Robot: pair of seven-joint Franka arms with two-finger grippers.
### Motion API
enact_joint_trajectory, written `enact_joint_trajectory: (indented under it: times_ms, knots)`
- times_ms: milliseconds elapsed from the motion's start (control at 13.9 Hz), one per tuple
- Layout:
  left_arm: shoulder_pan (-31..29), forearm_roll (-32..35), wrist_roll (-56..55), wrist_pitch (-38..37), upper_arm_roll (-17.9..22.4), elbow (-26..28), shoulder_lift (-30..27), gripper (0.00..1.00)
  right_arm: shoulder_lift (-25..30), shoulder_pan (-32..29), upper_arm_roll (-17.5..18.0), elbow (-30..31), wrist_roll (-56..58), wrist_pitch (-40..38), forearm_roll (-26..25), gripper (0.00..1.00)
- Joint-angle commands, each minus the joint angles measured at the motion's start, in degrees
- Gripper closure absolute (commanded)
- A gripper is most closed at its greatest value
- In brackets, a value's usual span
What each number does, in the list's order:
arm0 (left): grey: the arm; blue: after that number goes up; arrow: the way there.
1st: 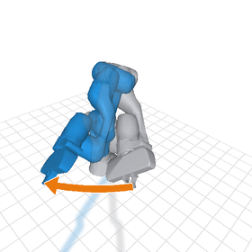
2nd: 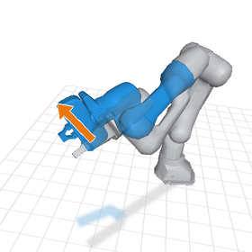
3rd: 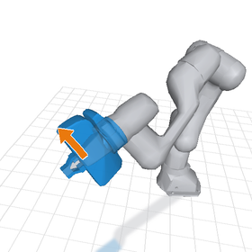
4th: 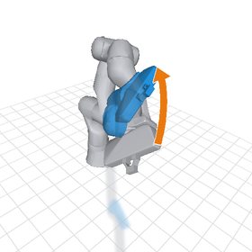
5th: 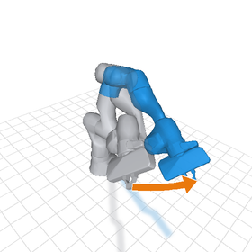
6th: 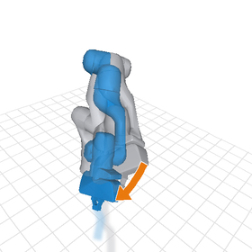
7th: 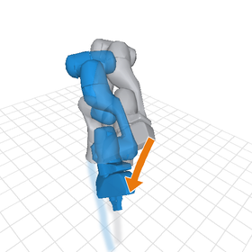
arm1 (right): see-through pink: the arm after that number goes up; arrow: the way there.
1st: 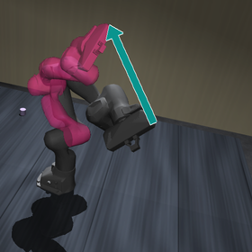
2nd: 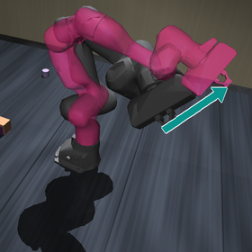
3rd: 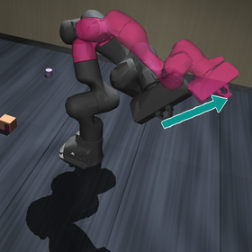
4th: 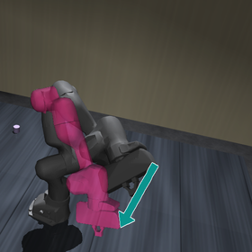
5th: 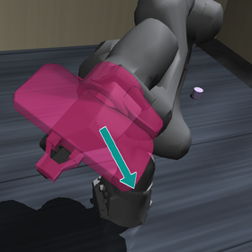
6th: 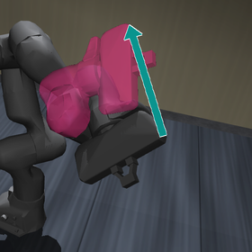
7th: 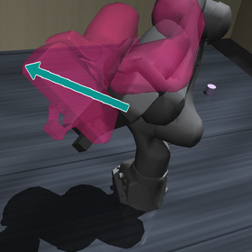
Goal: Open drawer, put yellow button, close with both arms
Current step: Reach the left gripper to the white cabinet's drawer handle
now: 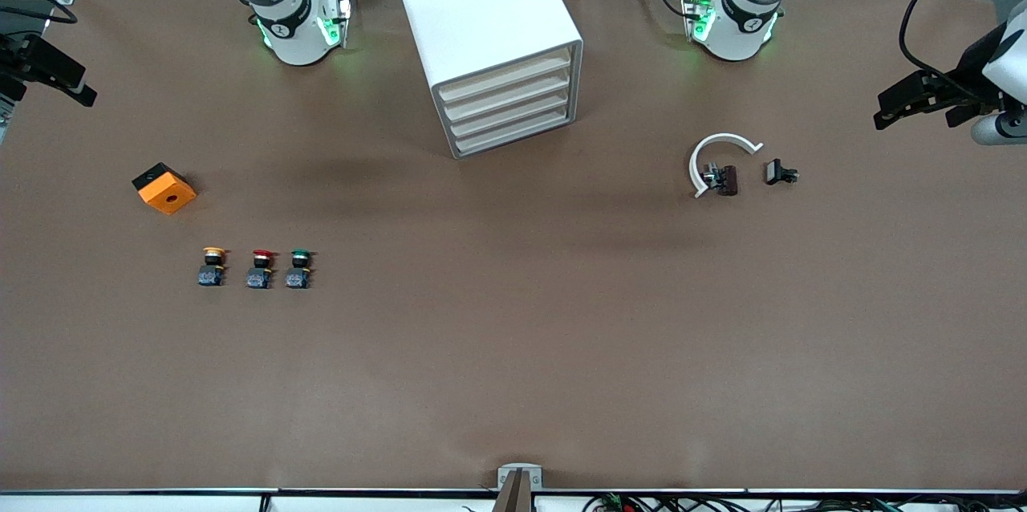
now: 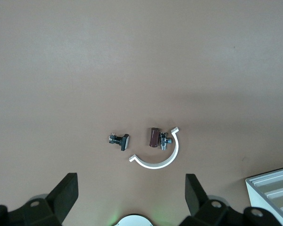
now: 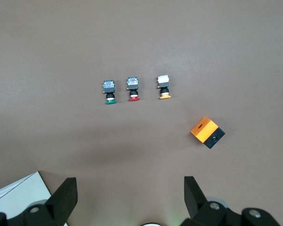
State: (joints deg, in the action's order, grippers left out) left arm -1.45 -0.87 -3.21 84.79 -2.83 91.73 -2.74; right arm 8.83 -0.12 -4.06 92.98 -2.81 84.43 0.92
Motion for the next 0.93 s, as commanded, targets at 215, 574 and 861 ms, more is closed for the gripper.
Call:
enact_joint_trajectory:
  times_ms: [215, 574, 861]
  knots:
    - [-0.39, -0.09, -0.56, 0.47, 0.11, 0.11, 0.54, 0.0, 1.28, -0.23, 0.19, 1.23, -0.79, 0.21, 0.58, 0.0]
    - [-0.83, -5.24, -13.71, 1.16, 0.11, -0.5, 6.16, 0.0, 1.28, -0.23, 0.19, 1.23, -0.79, 0.21, 0.58, 0.0]
    - [-0.14, -15.03, -36.99, 3.54, -0.32, -1.11, 13.19, 0.0, 1.11, -0.32, 0.1, 1.06, -0.79, 0.3, 0.49, 0.0]
